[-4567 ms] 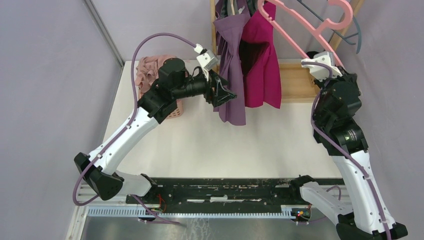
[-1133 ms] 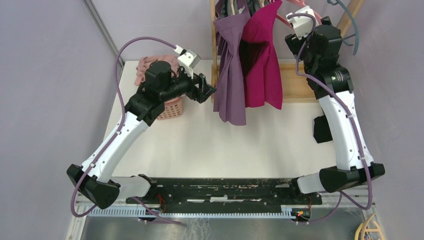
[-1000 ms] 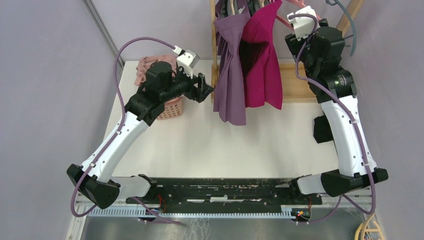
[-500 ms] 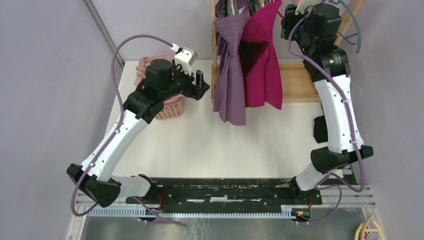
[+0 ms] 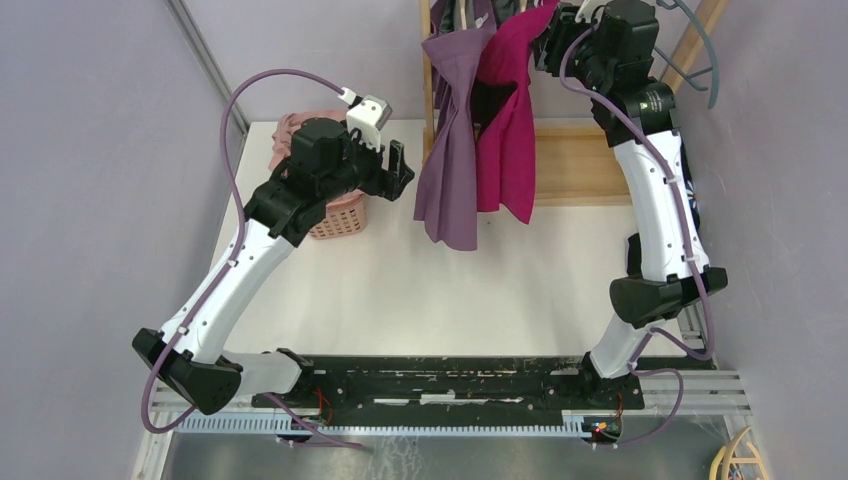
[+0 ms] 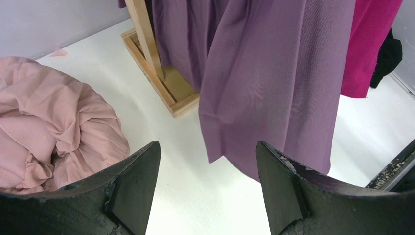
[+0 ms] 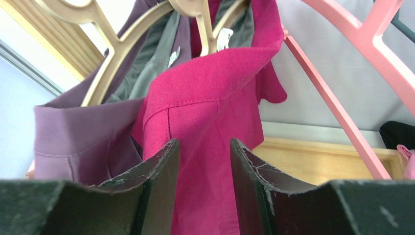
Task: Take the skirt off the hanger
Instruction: Pick up the hanger from the clothesline.
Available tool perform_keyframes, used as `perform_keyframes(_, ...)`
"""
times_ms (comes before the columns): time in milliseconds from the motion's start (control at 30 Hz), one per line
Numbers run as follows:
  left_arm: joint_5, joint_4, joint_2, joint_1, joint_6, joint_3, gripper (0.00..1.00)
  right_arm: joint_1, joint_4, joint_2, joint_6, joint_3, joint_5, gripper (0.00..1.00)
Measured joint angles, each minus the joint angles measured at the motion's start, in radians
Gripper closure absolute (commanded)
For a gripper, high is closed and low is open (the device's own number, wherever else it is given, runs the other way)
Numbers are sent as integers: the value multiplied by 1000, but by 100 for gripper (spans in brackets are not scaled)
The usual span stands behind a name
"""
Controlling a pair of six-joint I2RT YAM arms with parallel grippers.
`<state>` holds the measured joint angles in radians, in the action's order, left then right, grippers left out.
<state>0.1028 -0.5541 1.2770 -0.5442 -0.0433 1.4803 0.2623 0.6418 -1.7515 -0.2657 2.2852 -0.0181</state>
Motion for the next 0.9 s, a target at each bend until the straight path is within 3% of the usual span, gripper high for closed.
perform_keyframes(667, 3, 1, 17, 0, 0, 0, 22, 43, 2, -27, -10, 85, -5, 52)
perform_keyframes(900, 1, 0, 14, 0, 0, -18, 22, 43, 3, -97, -10, 87, -31, 62)
